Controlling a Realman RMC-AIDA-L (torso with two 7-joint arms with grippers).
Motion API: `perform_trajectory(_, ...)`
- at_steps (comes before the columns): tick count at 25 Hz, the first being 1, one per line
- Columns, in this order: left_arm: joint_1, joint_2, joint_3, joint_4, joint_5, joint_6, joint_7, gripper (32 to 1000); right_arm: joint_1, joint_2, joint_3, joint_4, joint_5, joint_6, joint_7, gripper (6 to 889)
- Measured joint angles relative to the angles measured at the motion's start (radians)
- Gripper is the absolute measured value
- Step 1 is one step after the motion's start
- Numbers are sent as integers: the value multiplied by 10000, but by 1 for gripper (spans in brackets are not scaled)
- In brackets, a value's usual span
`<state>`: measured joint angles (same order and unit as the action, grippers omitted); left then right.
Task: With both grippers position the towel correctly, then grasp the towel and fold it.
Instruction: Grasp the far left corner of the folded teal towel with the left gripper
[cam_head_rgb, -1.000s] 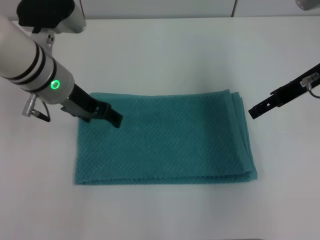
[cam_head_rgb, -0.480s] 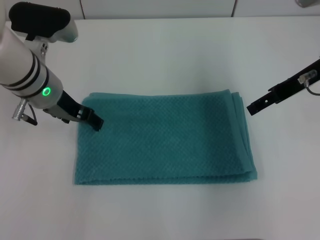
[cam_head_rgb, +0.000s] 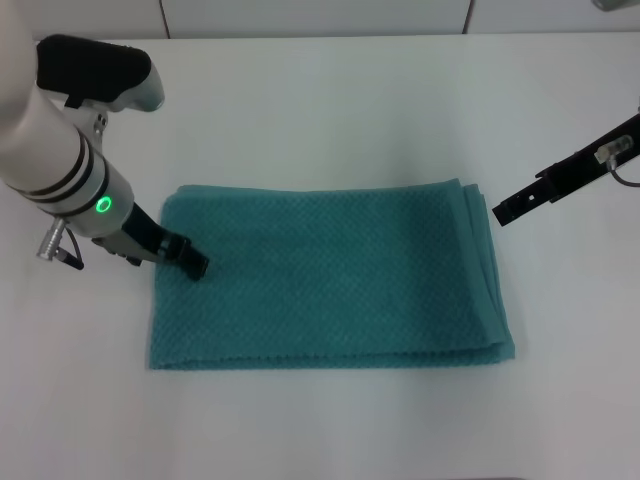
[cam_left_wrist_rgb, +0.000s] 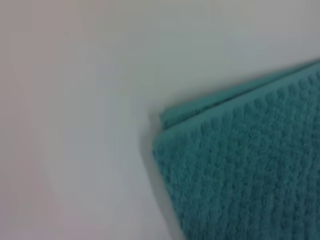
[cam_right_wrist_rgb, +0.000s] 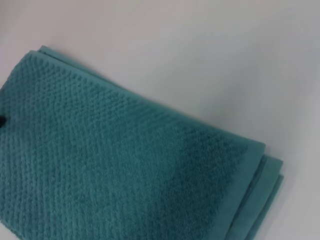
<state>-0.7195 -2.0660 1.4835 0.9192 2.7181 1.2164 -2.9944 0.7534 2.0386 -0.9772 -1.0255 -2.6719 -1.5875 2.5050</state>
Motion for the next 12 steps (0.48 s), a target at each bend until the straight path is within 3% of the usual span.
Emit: perform_trajectory(12, -30, -3, 152, -406, 53, -538, 1, 857, -3, 0, 0, 47, 13, -1, -2, 864)
